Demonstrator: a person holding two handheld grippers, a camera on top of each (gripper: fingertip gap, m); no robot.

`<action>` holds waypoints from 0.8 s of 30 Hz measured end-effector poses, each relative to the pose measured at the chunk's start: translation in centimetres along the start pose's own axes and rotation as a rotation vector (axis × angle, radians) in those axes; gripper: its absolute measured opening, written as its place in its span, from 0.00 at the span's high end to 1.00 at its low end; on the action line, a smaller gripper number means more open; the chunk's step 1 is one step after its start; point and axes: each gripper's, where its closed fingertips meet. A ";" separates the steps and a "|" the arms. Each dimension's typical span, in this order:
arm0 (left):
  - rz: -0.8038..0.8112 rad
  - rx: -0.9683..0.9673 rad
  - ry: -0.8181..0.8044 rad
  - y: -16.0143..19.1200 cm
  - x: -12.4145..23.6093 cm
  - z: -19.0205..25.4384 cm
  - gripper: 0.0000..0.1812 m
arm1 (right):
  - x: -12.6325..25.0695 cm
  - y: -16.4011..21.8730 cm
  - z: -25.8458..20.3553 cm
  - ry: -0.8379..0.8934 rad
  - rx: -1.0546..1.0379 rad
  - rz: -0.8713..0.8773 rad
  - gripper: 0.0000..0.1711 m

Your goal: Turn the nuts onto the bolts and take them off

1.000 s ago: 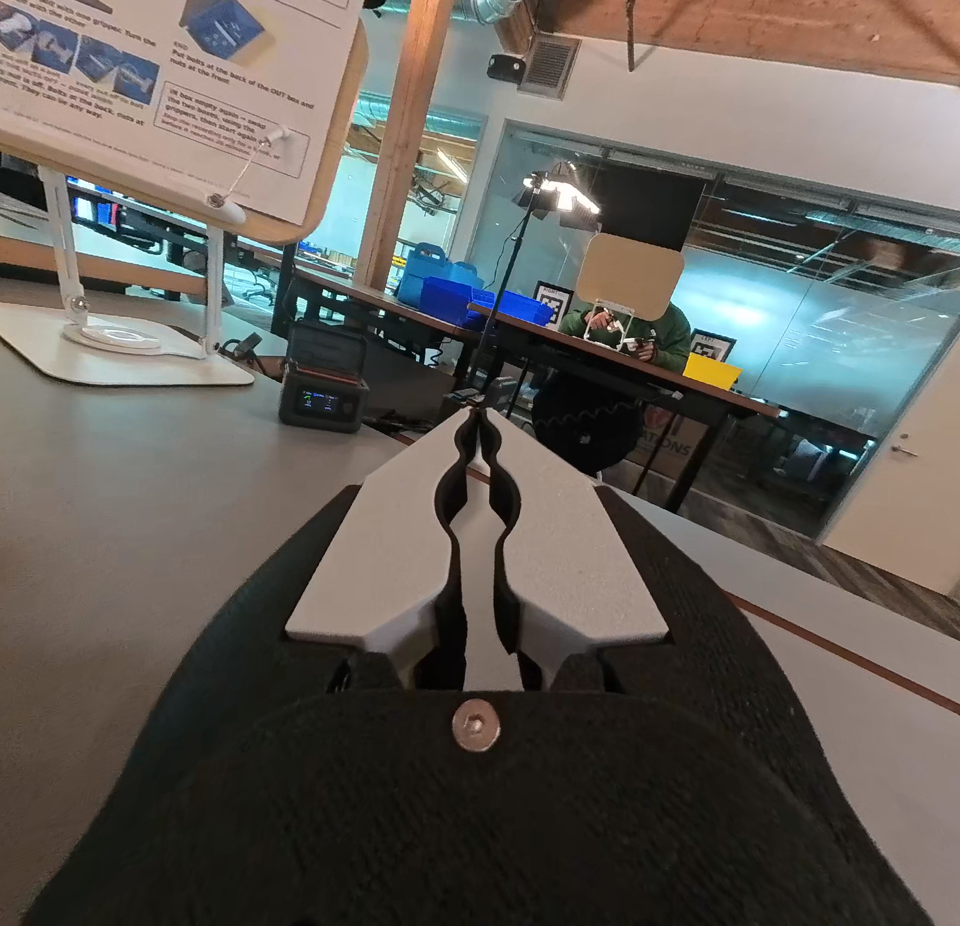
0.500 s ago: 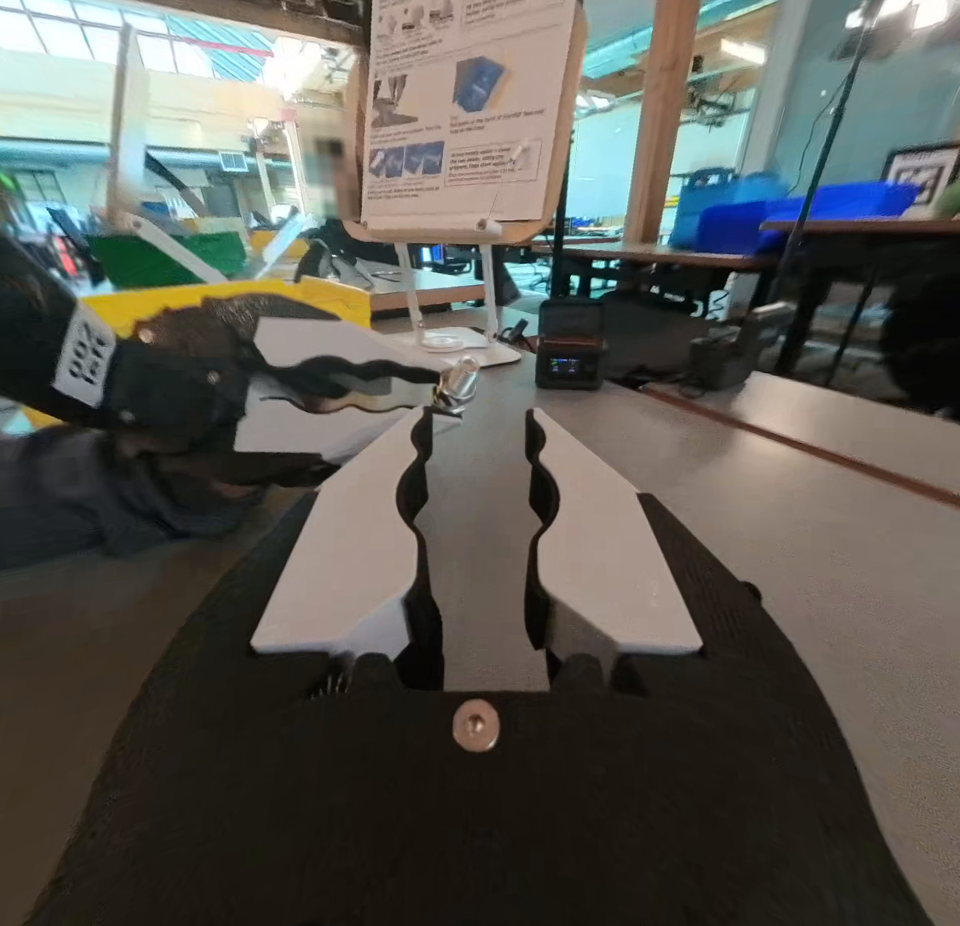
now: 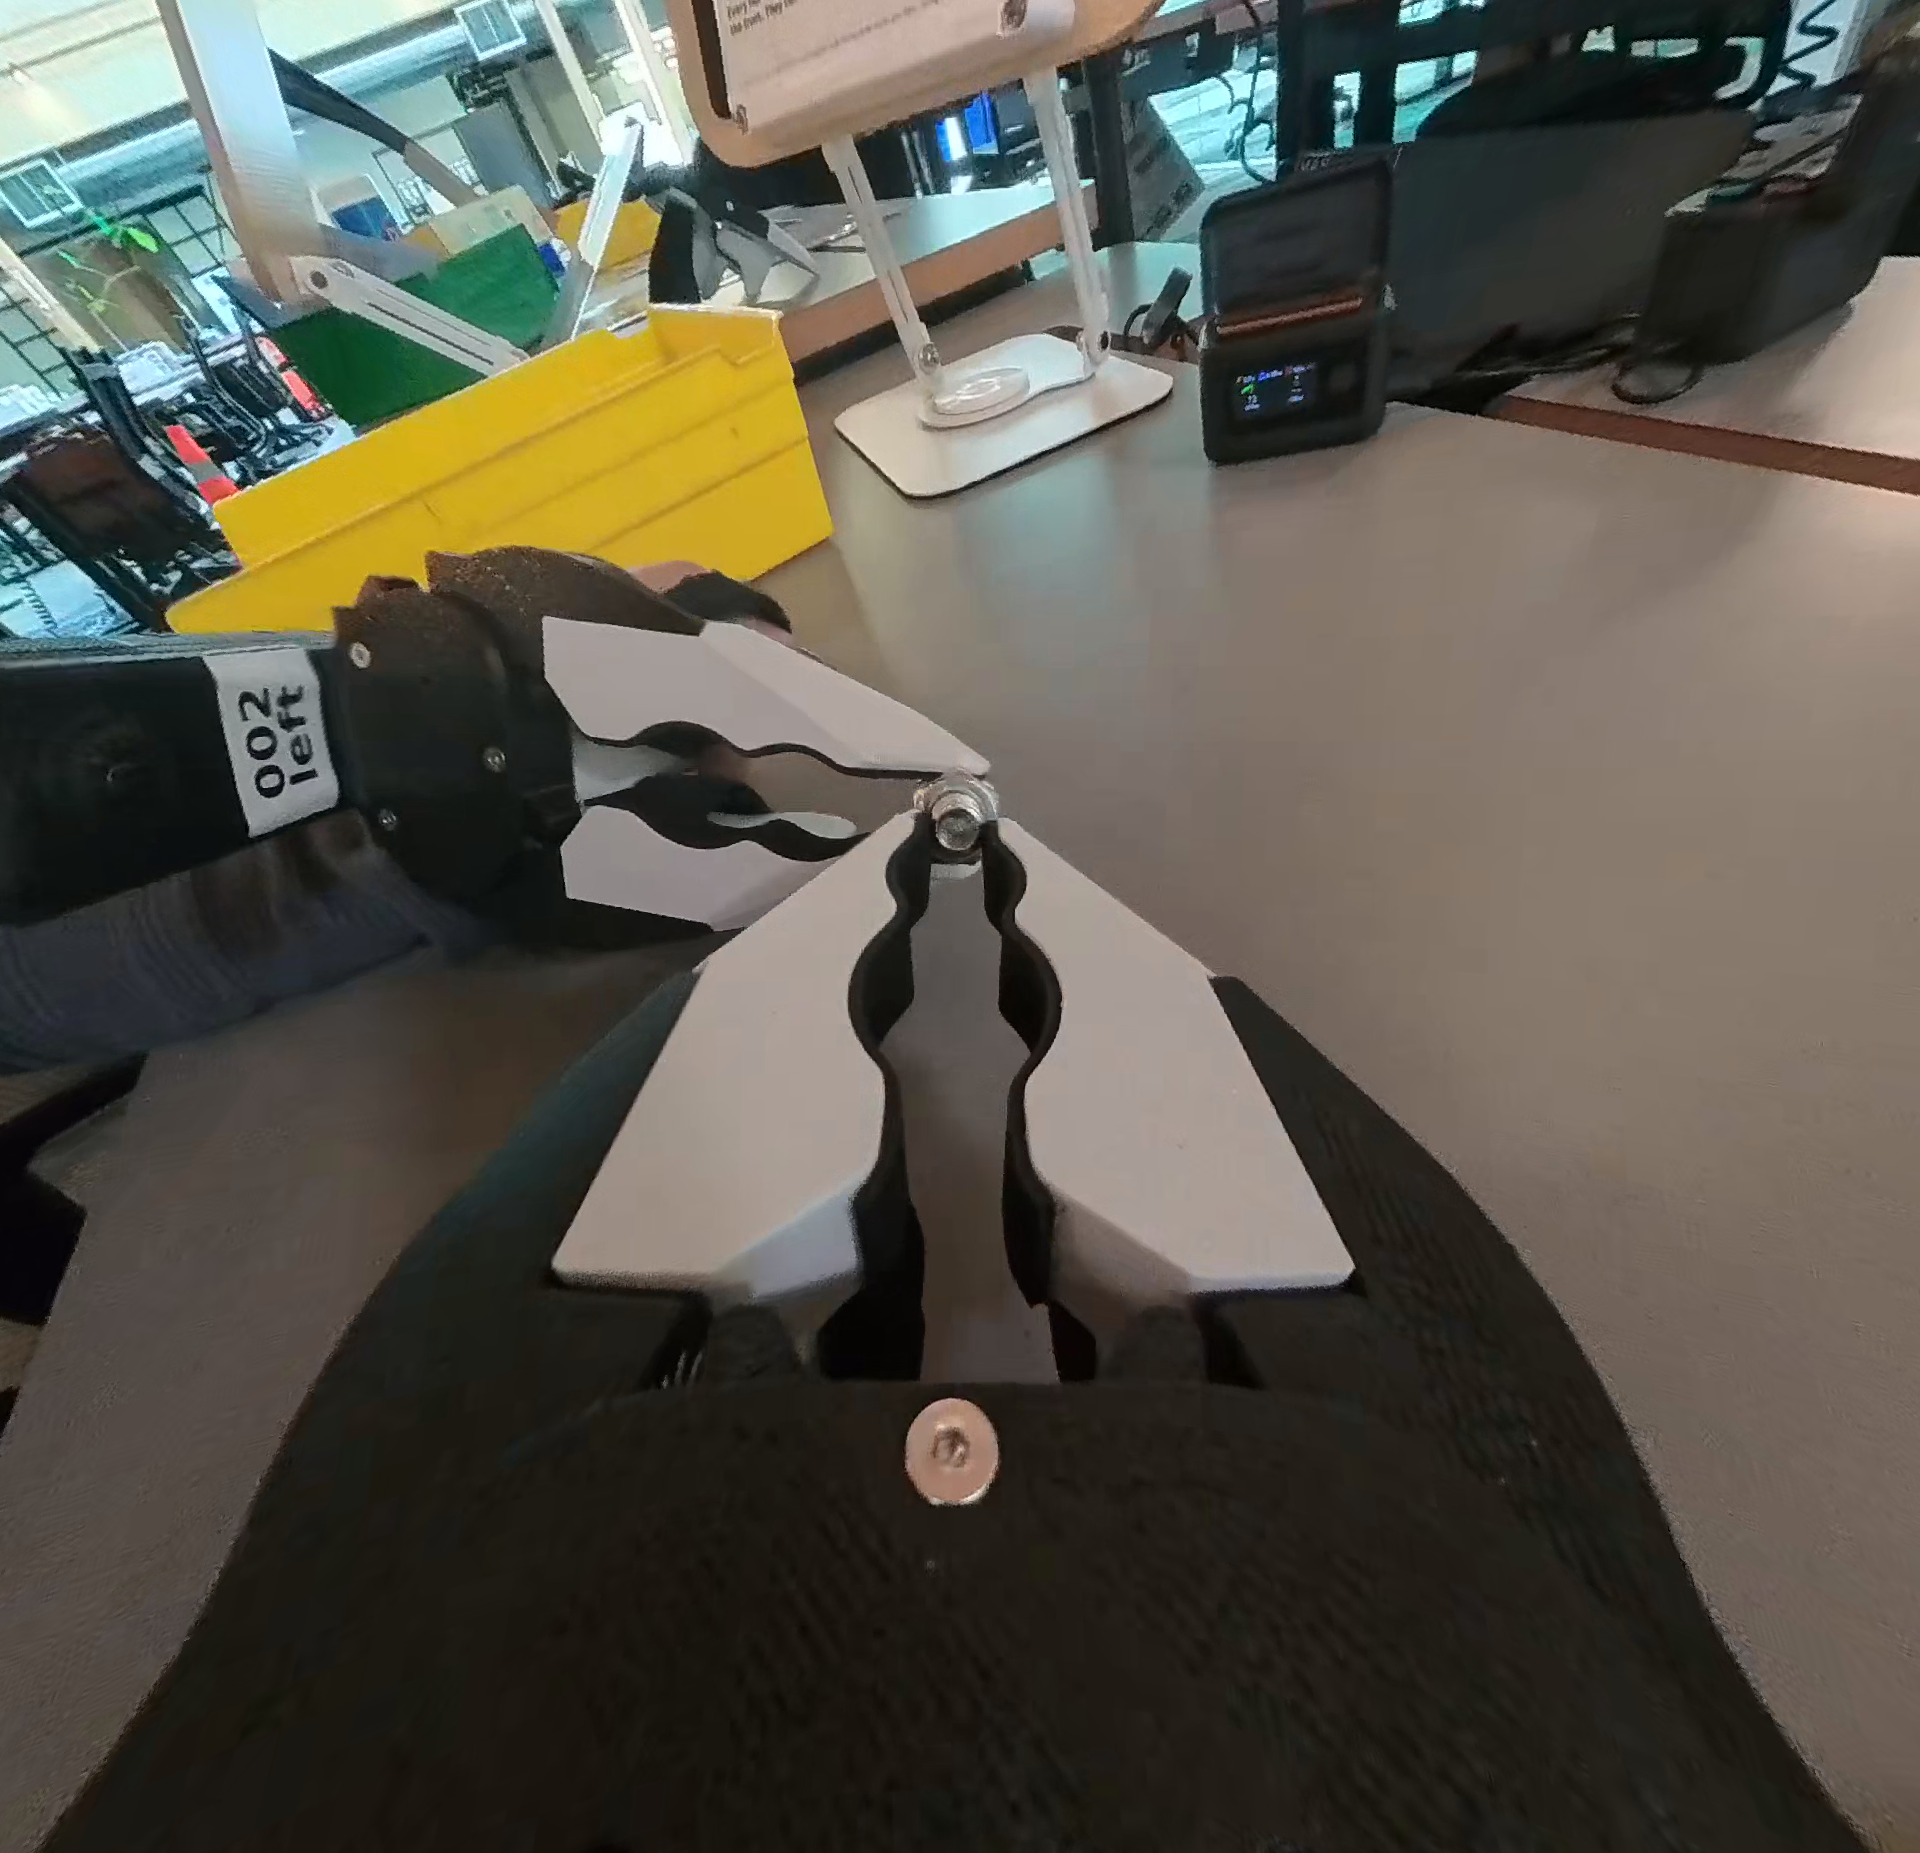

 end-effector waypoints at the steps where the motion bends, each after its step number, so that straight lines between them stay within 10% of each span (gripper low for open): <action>1: 0.018 0.021 -0.007 -0.3 0.1 -0.1 0.92 | 0.1 -0.2 -0.1 -0.008 0.003 0.004 0.95; 7: 0.014 0.290 0.092 -0.4 -0.2 0.3 0.79 | 0.9 -0.4 -0.2 -0.051 0.039 0.021 0.95; 12: 0.088 0.394 0.235 -1.1 0.2 1.7 0.88 | 1.4 0.0 -1.2 -0.122 0.113 0.004 0.96; 24: 0.053 0.141 0.151 -0.8 0.1 1.8 0.91 | 0.7 2.7 -1.4 -0.167 -0.054 -0.165 0.75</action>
Point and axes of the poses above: each gripper's, where its closed fingertips meet, x back along the fingers, y out of its underside, z = x × y across the jaws, and after that the axes turned 4 degrees about x, right-handed
